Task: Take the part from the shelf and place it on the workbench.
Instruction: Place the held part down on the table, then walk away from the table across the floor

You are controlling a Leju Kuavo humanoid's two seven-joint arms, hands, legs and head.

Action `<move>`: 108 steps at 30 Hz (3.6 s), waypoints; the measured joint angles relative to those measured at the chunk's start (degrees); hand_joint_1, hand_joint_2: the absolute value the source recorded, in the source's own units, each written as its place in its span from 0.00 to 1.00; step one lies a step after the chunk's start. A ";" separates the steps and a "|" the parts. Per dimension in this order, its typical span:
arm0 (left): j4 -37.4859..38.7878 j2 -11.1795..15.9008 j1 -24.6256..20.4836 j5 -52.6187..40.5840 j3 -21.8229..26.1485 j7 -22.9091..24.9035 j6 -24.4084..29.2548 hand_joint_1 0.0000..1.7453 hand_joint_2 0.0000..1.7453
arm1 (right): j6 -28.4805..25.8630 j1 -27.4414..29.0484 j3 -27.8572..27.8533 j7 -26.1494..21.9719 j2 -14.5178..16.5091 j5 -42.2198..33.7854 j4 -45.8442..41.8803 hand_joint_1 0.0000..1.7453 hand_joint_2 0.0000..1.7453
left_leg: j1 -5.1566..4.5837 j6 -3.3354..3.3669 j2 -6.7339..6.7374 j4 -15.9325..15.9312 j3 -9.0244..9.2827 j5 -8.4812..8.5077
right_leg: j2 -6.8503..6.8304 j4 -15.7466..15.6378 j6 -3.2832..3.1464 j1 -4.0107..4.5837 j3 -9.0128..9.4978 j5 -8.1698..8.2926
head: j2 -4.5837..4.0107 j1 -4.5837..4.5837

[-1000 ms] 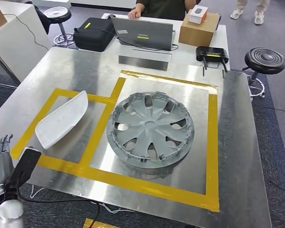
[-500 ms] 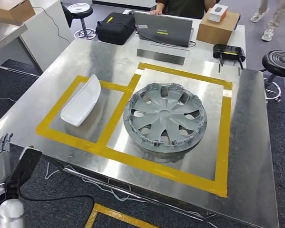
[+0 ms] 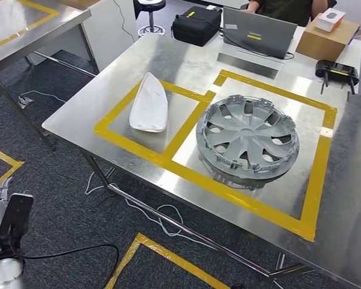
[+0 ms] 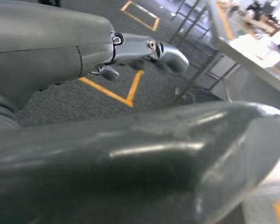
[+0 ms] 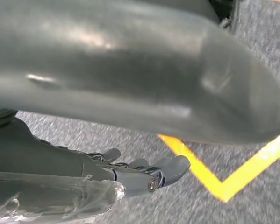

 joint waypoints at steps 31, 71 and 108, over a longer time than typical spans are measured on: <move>75.02 9.06 -5.62 -9.31 19.88 18.62 0.63 0.00 0.00 | 0.16 0.44 1.76 -0.77 0.69 4.27 0.27 0.00 0.00 | -0.73 1.02 -0.84 0.19 -4.00 2.67 | -0.13 -1.71 -0.18 0.34 6.80 -5.79 | 0.01 0.24; 78.44 8.02 -5.44 -16.05 14.38 14.26 -1.63 0.00 0.00 | -1.51 1.01 2.32 -0.20 2.14 5.82 -1.91 0.00 0.00 | -1.50 2.98 -7.96 0.36 -3.65 2.98 | 7.92 12.02 -0.68 0.23 -3.12 -7.42 | 0.00 0.88; 78.48 7.20 -4.77 -15.12 16.97 4.63 -1.80 0.00 0.00 | -1.66 1.90 0.87 -0.22 3.00 7.73 -4.11 0.00 0.00 | -0.57 1.06 -12.71 2.77 6.76 -6.70 | 9.76 4.37 -0.62 -0.72 -8.18 3.82 | 0.01 1.82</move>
